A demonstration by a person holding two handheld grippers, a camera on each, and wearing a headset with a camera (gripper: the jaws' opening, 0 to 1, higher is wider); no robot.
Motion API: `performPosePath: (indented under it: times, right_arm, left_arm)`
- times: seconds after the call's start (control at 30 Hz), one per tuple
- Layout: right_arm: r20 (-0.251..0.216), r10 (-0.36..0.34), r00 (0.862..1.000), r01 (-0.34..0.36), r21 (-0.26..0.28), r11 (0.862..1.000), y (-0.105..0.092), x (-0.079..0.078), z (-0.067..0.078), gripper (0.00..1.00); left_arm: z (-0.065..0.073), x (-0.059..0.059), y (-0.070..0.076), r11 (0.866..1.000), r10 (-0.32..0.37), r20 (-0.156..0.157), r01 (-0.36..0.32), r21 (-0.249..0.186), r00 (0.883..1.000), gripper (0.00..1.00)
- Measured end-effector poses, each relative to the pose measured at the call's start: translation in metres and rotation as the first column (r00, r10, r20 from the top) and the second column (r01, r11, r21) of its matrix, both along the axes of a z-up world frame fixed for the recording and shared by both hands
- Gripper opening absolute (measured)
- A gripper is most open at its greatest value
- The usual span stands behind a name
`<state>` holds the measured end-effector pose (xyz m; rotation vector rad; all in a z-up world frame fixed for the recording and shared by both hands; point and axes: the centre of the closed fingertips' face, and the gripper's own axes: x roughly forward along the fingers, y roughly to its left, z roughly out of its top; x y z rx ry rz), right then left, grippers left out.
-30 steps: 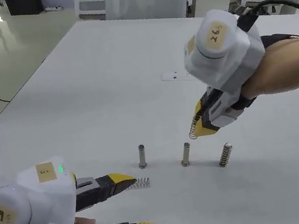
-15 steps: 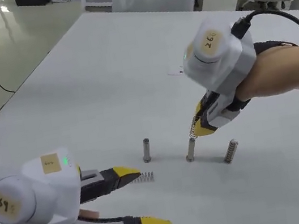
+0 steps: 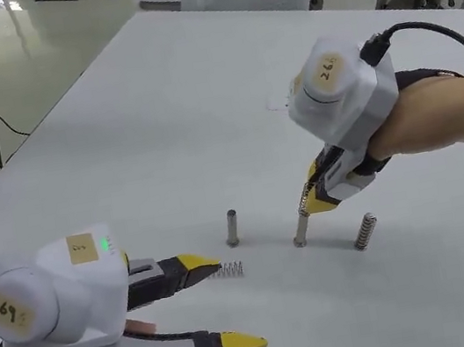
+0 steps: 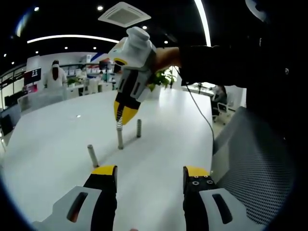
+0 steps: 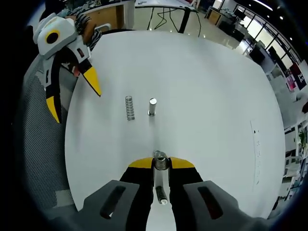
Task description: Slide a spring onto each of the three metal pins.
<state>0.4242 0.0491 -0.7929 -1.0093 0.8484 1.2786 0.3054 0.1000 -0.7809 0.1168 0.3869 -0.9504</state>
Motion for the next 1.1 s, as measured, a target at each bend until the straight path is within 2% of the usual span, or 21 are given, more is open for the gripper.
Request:
performPosePath:
  times: [1.1]
  right_arm:
    - [-0.055,-0.036,0.998,0.035,-0.025,0.999,-0.003,0.007,-0.038,0.08]
  left_arm:
    - [-0.003,0.0,0.0,1.0,0.002,-0.013,-0.002,0.005,1.0,0.49]
